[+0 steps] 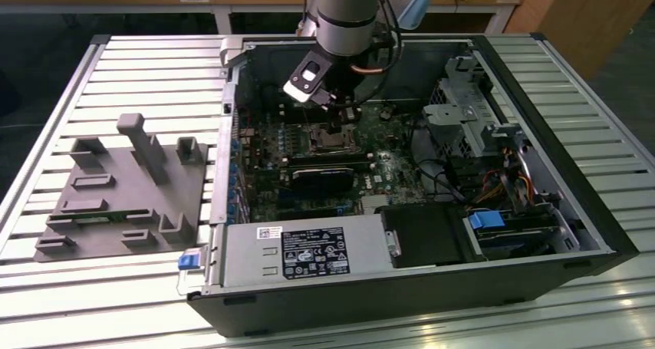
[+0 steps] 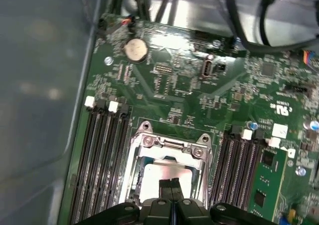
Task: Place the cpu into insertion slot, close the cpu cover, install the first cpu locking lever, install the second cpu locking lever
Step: 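Close the cpu cover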
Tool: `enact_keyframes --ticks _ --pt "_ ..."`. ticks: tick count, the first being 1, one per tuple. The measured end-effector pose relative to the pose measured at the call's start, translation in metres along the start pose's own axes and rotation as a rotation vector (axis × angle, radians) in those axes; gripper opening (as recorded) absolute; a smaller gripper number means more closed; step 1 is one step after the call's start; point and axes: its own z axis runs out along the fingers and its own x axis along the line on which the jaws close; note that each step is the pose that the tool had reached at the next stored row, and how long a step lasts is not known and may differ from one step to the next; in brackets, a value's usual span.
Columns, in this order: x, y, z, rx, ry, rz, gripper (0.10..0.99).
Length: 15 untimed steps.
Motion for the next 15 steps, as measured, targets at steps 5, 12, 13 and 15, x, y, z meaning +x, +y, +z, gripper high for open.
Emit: enact_keyframes --ticks 5,12,13,15 --pt "0.0000 0.0000 0.0002 0.002 0.0003 -0.090 0.106" --pt "0.0000 0.0000 0.0005 0.005 0.0009 -0.218 0.106" --pt "0.0000 0.0000 0.0005 0.005 0.0009 -0.236 0.106" --pt "0.0000 0.0000 0.0006 0.006 0.0010 -0.273 0.106"
